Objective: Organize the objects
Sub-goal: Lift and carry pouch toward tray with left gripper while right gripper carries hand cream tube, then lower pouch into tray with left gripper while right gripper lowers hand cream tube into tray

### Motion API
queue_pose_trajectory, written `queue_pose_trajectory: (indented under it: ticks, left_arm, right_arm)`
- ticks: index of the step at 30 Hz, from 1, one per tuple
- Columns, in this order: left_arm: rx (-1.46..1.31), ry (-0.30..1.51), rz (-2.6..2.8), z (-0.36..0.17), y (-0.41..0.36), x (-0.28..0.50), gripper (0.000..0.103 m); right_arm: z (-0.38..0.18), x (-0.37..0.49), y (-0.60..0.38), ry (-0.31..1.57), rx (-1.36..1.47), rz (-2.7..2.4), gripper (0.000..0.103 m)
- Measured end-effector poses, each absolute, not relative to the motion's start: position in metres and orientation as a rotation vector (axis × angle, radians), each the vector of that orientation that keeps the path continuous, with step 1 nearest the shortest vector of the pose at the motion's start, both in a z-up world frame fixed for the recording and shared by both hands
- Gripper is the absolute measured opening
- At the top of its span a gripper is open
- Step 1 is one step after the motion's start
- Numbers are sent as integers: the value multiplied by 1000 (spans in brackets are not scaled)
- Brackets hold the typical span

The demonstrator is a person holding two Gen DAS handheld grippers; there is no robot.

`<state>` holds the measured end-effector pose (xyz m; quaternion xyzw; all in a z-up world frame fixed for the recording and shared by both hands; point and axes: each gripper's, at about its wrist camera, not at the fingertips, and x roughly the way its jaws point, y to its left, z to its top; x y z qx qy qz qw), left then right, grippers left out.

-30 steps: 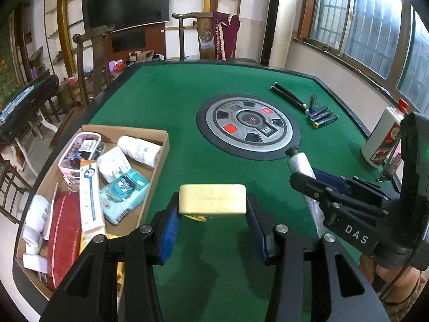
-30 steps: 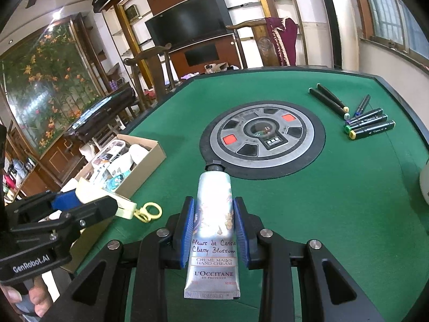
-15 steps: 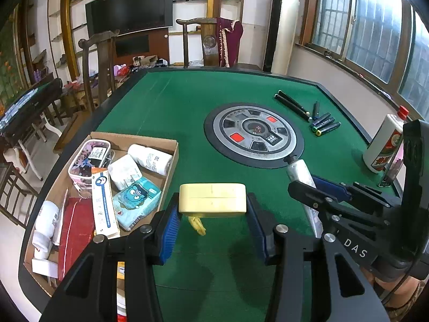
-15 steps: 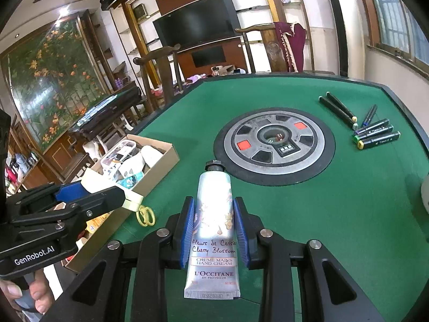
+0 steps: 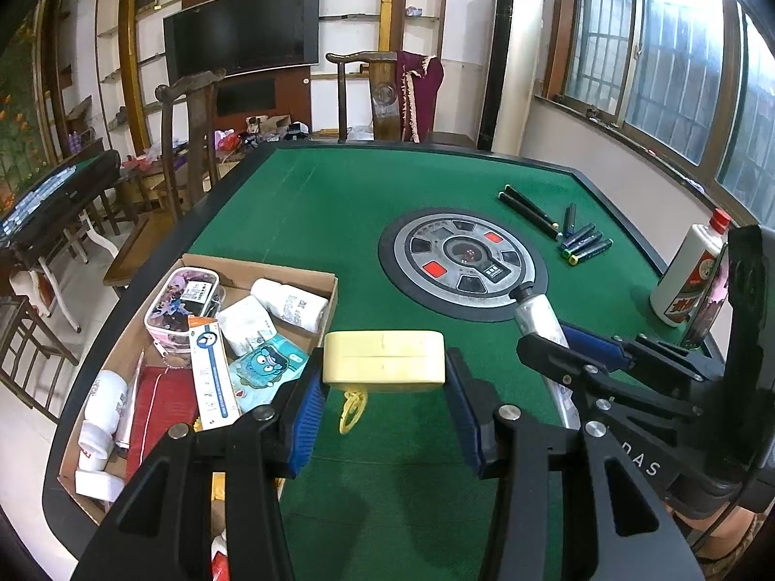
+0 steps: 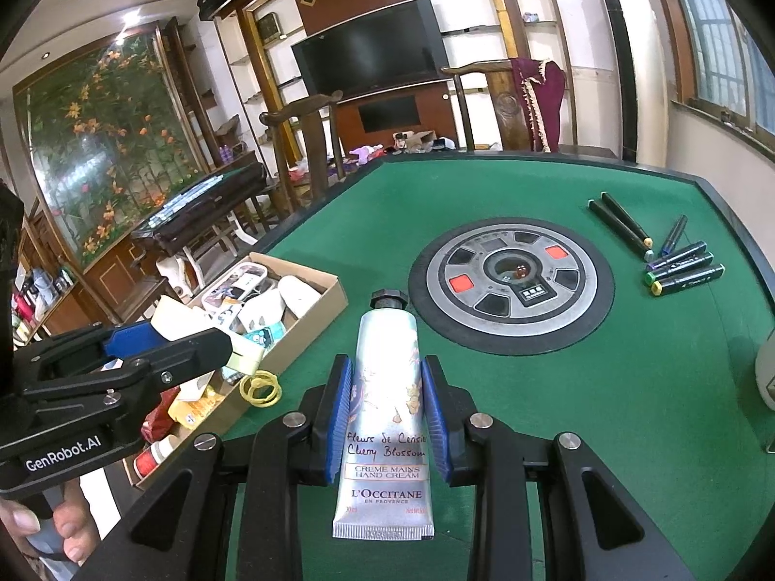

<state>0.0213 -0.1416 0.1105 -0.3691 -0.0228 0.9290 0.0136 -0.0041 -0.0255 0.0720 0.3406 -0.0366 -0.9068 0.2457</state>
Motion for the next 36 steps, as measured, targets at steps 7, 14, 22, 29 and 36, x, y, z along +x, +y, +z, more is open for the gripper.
queue_pose_trajectory:
  ticks: [7, 14, 22, 29, 36]
  left_arm:
    - [-1134, -83, 2905, 115, -147, 26, 46]
    - [-1081, -90, 2942, 131, -157, 38, 46]
    - [-1013, -135, 3036, 155, -191, 59, 46]
    - [-1022, -184, 3105, 161, -222, 74, 46]
    - [-1100, -258, 3123, 148, -249, 85, 46]
  right_arm:
    - [73, -3, -27, -100, 927, -2474, 31]
    - [78, 0, -30, -87, 909, -2475, 31]
    - [84, 3, -41, -75, 889, -2456, 31]
    - [79, 2, -44, -71, 901, -2438, 31]
    - [76, 0, -53, -51, 912, -2416, 31]
